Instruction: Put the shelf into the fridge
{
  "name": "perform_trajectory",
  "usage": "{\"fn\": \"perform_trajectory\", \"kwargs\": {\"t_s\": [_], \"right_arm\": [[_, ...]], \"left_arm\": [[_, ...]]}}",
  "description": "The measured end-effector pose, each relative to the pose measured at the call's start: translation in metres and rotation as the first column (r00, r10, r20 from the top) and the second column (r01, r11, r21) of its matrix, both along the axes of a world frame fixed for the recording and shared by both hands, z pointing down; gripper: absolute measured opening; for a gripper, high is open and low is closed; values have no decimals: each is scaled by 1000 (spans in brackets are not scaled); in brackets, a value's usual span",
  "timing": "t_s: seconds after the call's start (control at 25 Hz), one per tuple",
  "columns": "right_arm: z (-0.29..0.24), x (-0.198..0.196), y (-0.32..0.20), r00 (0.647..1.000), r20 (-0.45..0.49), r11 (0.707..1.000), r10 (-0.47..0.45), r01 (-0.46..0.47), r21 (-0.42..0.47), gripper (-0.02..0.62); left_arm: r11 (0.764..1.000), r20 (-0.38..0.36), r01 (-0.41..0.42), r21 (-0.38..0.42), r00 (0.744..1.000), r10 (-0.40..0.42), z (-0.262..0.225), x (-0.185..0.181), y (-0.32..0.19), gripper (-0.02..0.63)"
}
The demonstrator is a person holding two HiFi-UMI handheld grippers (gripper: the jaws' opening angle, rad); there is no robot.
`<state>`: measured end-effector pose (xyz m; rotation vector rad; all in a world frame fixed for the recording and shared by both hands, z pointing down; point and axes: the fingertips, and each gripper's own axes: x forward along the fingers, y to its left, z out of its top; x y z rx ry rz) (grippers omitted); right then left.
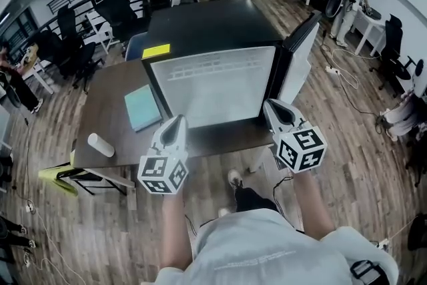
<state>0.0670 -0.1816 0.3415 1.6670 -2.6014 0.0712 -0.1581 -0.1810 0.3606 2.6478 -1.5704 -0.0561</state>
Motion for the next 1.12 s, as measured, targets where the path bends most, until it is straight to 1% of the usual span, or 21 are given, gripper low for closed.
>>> {"fn": "perform_trajectory", "kwargs": {"t_s": [0.2, 0.4, 0.6, 0.76, 0.96, 1.12], "right_arm": [[-24, -15, 21, 999, -21, 997, -49, 50, 58, 17], [-37, -20, 29, 998, -25, 994, -57, 59, 93, 17], [-41, -26, 34, 995, -63, 990, -81, 88, 113, 15], [-41, -28, 39, 993, -70, 988, -95, 102, 111, 15], [-41, -24, 40, 993, -77, 989, -90, 98, 111, 15], [-37, -21, 36, 993, -81, 990, -81, 90, 108, 15]], "left_arm": [[996, 21, -40, 76, 999, 39, -35, 10, 18, 21], [991, 43, -53, 120, 998, 48, -53, 15, 31, 21], [991, 51, -42, 124, 998, 36, -54, 18, 35, 21], [992, 52, -42, 121, 998, 36, -53, 21, 39, 21], [993, 29, -41, 113, 999, 38, -52, 23, 39, 21], [993, 49, -38, 110, 998, 33, -48, 26, 35, 21]]}}
